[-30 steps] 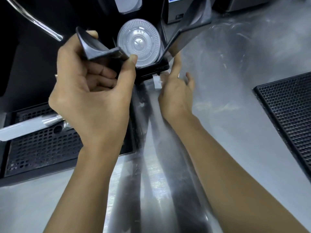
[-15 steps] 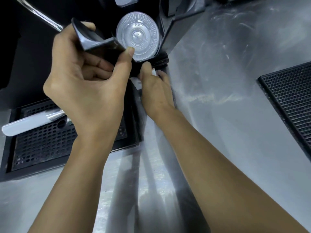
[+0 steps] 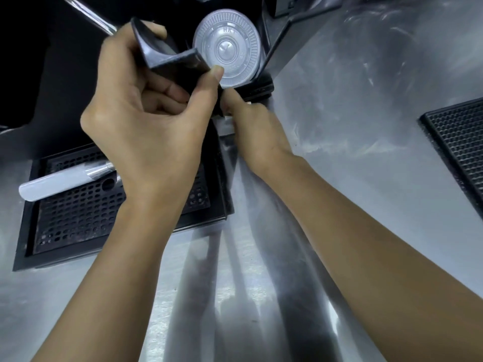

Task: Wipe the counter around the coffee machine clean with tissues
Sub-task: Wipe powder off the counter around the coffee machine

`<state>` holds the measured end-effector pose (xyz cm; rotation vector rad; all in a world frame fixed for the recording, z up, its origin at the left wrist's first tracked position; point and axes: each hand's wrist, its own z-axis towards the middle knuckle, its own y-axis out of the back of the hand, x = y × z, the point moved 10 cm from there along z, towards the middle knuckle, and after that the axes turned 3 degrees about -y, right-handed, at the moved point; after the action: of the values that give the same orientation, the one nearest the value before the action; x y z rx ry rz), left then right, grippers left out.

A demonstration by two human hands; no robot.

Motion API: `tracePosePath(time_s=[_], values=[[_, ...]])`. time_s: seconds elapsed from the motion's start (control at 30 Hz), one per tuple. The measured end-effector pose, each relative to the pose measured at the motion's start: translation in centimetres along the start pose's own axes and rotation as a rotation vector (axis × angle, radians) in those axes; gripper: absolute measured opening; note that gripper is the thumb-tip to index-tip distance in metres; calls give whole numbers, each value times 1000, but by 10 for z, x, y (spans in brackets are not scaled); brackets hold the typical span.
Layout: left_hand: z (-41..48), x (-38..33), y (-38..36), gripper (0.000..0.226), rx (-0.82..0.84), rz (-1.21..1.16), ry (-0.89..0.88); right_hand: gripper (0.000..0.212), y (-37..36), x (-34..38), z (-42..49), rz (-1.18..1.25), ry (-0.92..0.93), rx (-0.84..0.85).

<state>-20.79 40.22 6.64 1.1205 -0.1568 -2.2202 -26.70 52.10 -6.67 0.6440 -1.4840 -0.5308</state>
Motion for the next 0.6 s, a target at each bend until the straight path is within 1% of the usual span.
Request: tracePosePath(time_s=[0.1,0.13,0.2,0.23,0.27,0.3,0.37,0.43,0.47,0.5,0.53,0.6], values=[[1,0,1,39,5,-11,-12,34,-8,18,-15,-268,123,-6],[1,-1,1,39,3,-14,-16,40,-11,23,-21,-314,157,13],[1,-2,1,40,8,-20,-26,47,-19,22,-31,-313,175,94],[1,-2,1,40,2,-27,-30,45,-16,20,-34,-254,163,110],[0,-3,1,40,4,-29,-31,41,-9,15,-35,-137,130,77],[0,-3,0,40,6,-27,-33,39,4,7,-35,-6,89,-14],[-1,-1,0,40,3,-32,-22,37,39,-21,-35,208,-16,-332],[-1,-1,0,40,6,-36,-20,33,70,-47,-39,359,-92,-635],[-1,-1,0,40,11,-33,-23,31,78,-53,-39,415,-105,-725],[-1,-2,0,39,13,-29,-27,29,82,-54,-37,447,-89,-769],[-1,-4,0,39,16,-28,-30,28,82,-49,-33,453,-59,-776],[0,-3,-1,39,19,-19,-26,27,73,-39,-21,422,-60,-727]])
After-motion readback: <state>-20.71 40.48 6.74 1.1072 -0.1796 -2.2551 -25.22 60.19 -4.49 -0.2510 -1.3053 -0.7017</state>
